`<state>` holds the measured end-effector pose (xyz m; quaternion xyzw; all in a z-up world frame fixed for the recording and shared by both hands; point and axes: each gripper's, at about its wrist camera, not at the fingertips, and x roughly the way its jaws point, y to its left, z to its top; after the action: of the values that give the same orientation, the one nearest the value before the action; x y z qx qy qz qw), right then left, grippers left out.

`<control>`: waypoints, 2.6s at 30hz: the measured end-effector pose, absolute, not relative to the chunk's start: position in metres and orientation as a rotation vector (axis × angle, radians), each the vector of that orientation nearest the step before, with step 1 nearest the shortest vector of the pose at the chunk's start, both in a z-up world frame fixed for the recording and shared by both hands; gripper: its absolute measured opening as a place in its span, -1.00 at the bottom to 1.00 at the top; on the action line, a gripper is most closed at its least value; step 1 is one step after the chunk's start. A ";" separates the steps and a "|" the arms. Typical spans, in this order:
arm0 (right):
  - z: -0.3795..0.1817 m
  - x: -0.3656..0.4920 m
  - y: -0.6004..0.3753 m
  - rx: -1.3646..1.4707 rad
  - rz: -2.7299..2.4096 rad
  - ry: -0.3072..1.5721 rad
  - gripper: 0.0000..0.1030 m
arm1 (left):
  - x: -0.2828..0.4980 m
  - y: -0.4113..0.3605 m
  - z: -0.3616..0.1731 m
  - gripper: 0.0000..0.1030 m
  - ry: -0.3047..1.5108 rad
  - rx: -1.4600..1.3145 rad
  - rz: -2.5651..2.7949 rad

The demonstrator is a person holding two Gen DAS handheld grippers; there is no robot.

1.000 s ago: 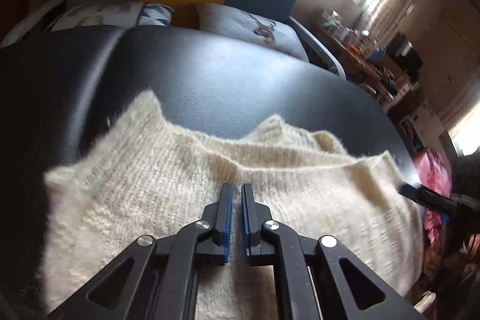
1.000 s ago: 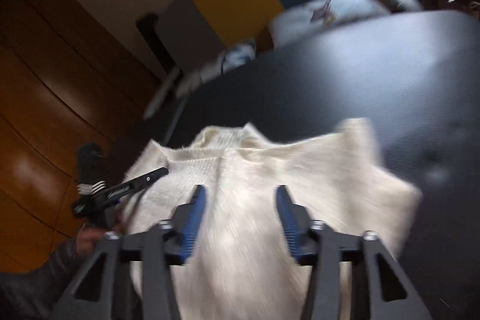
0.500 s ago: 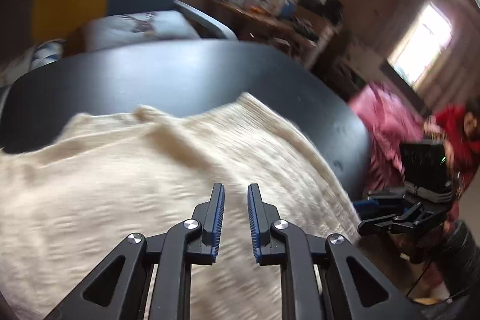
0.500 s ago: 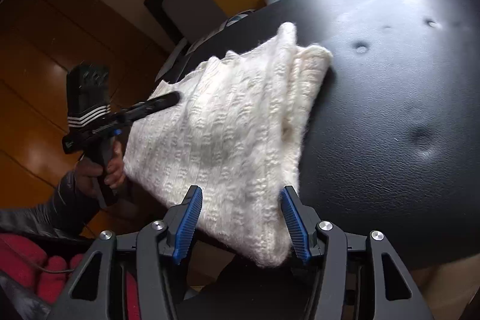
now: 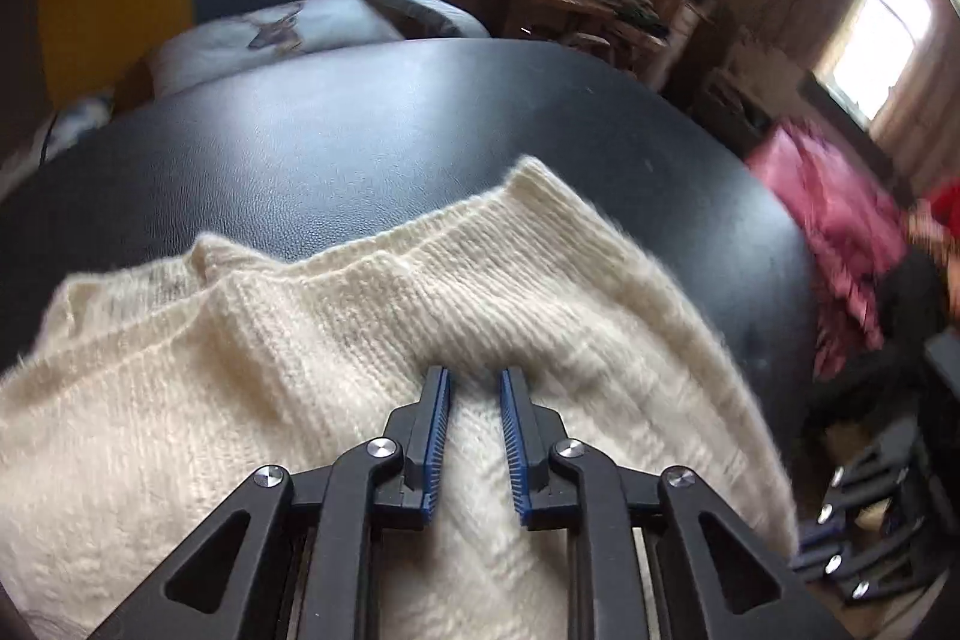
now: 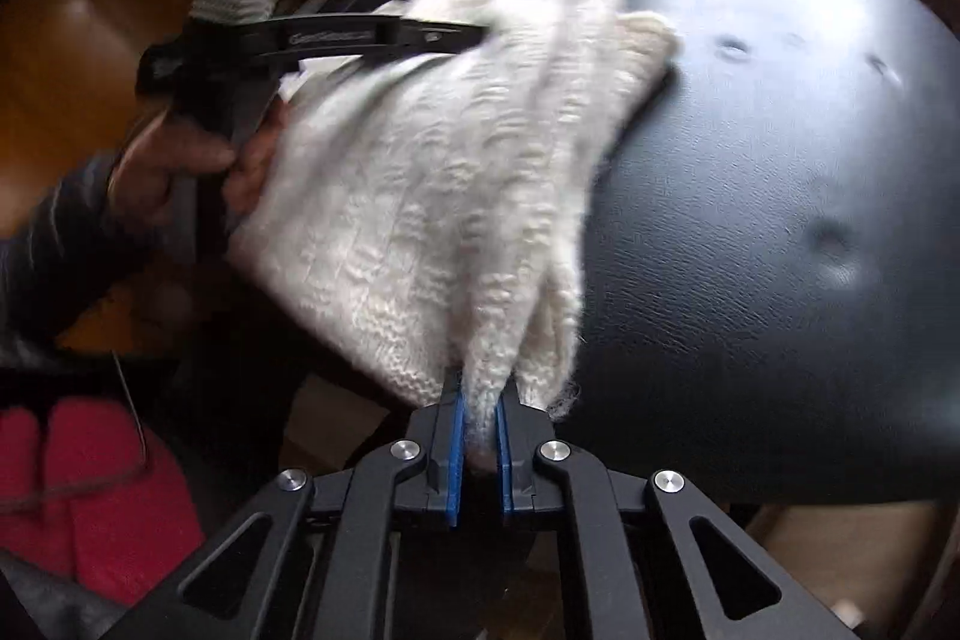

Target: Fold clothes

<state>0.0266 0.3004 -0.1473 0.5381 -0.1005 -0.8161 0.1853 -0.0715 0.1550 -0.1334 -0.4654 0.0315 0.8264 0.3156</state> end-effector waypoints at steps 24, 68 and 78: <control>-0.107 -0.087 0.284 1.458 -2.759 -0.097 -0.85 | -0.041 0.025 -0.123 -0.65 -0.180 -1.191 2.364; -0.117 -0.102 0.217 1.255 -2.588 -0.279 0.63 | 0.035 -0.200 -0.153 -0.90 -0.842 -1.239 2.163; -0.119 -0.105 0.210 1.233 -2.583 -0.189 0.74 | 0.053 -0.206 -0.154 -0.89 -0.879 -1.266 2.214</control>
<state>-0.1052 0.2105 -0.1188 0.4258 -0.0652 -0.8921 0.1363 0.0534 -0.2056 -0.1538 -0.4578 -0.3180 0.8005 0.2202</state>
